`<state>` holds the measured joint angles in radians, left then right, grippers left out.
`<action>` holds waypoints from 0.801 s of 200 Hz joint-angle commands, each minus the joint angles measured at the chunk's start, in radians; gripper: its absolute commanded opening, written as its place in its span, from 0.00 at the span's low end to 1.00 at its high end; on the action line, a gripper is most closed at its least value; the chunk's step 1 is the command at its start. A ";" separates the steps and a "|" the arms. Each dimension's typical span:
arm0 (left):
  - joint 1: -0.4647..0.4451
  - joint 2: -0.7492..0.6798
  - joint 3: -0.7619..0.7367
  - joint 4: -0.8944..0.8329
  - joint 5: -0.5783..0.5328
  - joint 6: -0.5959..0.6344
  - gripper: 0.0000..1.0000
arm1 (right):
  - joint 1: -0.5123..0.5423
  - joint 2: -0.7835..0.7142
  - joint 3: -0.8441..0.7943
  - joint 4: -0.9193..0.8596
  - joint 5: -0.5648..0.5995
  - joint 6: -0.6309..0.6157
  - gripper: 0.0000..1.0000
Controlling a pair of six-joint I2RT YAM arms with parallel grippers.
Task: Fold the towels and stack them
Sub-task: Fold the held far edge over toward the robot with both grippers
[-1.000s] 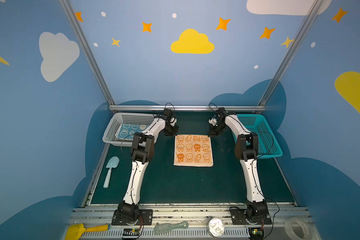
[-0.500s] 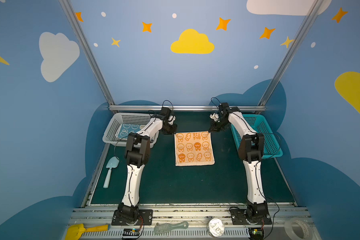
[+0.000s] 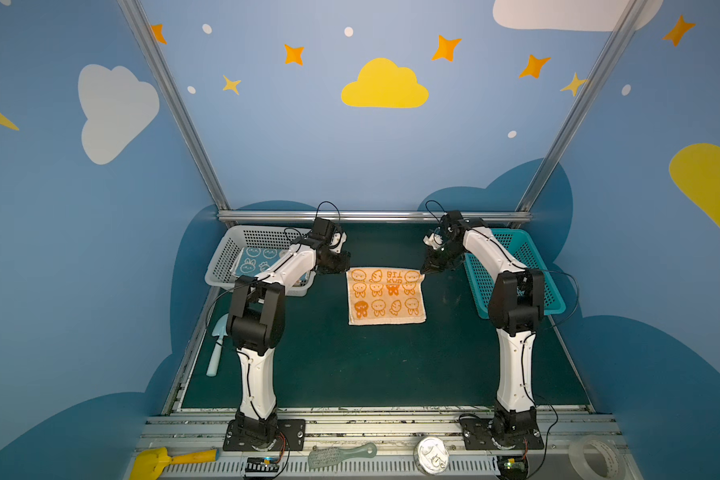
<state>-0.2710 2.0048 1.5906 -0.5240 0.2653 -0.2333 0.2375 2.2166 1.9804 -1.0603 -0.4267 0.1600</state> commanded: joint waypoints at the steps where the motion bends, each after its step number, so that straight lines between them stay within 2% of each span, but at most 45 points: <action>1: 0.003 -0.078 -0.087 0.049 -0.024 -0.036 0.03 | -0.005 -0.092 -0.090 0.016 0.050 0.031 0.00; 69: -0.043 -0.217 -0.380 0.165 -0.024 -0.123 0.03 | -0.004 -0.173 -0.324 0.102 0.057 0.087 0.00; 160: -0.072 -0.235 -0.473 0.198 -0.066 -0.144 0.03 | 0.009 -0.207 -0.453 0.153 0.052 0.110 0.00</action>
<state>-0.3511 1.7859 1.1271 -0.3202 0.2543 -0.3710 0.2516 2.0438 1.5486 -0.9123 -0.4248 0.2581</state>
